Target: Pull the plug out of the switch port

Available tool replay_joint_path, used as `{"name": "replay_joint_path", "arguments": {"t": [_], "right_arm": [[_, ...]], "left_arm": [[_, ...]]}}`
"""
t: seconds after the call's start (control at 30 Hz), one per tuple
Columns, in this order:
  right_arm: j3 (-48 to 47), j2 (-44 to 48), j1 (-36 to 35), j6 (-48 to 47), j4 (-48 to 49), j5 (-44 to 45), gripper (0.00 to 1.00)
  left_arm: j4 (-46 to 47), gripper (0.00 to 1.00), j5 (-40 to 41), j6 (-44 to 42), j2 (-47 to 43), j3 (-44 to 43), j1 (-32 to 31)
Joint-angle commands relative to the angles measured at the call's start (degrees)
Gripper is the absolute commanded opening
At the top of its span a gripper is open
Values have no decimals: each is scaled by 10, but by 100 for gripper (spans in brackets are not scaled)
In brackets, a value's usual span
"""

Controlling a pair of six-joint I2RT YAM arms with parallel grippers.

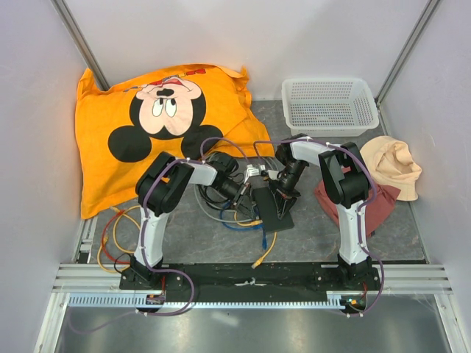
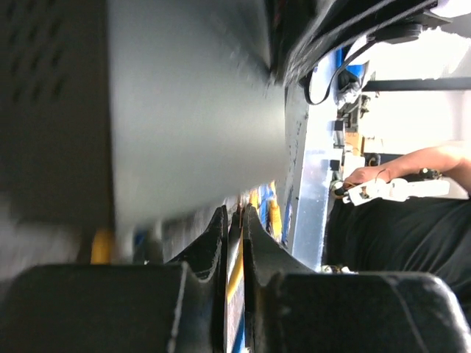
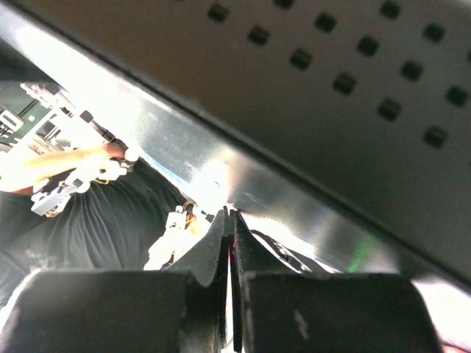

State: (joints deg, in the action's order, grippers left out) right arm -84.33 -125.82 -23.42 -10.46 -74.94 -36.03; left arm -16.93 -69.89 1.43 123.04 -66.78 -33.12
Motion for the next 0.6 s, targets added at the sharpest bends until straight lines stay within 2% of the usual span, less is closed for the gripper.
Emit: {"name": "replay_joint_path", "arguments": {"t": [0.0,0.17,0.33,0.57], "right_arm": [[25,-94,-7,-8,241,132,0],[25,-93,-11,-11,240,136,0],[28,-87,-12,-14,239,137,0],[23,-94,-15,-14,237,143,0]], "left_arm": [[-50,2,106,-41,-19,32,30],[-65,2,103,-32,-44,17,56],[-119,2,92,-72,-115,-22,100],[-323,2,20,-158,-199,-191,176]]}}
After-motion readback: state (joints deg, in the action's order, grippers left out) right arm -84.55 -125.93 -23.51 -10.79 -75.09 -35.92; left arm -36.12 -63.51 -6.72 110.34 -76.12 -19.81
